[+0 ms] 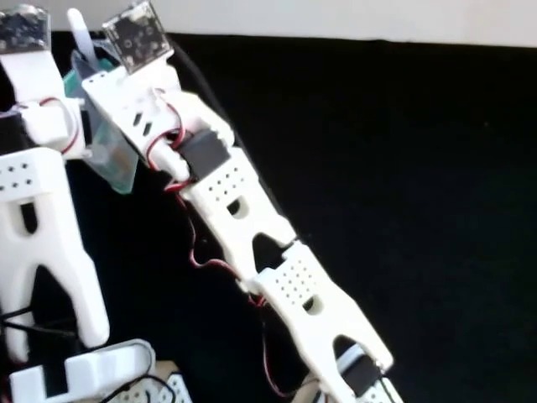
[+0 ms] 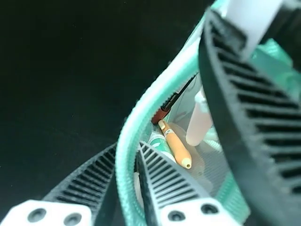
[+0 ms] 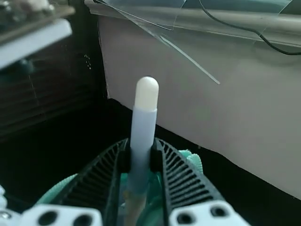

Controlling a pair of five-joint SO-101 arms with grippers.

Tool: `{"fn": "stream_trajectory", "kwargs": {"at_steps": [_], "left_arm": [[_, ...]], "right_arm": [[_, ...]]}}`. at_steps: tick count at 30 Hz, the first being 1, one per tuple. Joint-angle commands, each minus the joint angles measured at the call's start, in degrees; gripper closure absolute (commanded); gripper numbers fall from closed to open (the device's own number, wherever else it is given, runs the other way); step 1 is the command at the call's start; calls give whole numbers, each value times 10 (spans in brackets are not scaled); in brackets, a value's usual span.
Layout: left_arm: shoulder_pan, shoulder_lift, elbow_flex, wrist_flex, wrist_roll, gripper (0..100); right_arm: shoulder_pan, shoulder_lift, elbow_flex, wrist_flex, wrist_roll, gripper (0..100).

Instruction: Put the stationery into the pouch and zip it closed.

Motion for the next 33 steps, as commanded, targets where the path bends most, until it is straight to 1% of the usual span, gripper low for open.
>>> {"fn": "stream_trajectory", "kwargs": {"at_steps": [1, 6, 8, 9, 13, 15, 18, 20, 25, 33], "left_arm": [[-30, 7, 12, -9, -8, 993], [-30, 7, 12, -9, -8, 993], [-30, 7, 12, -9, -8, 993], [-30, 7, 12, -9, -9, 993], [-30, 7, 15, -9, -9, 993], [-30, 7, 16, -9, -10, 993], [-30, 7, 16, -9, -10, 993], [-30, 7, 16, -9, -10, 993], [-30, 7, 16, -9, -10, 993], [-28, 7, 15, -9, -10, 993]], "right_arm": [[3, 5, -44, 30, -3, 991], [3, 5, -44, 31, 1, 989], [3, 2, -44, 57, 2, 981], [1, 0, -44, 75, 2, 961], [-3, 0, -44, 157, 2, 831], [-4, 0, -44, 195, 3, 790], [-6, 0, -44, 238, 49, 784], [-7, 0, -44, 259, 64, 784], [-3, -8, -44, 284, 65, 784], [-1, -102, -44, 291, 65, 784]]}}
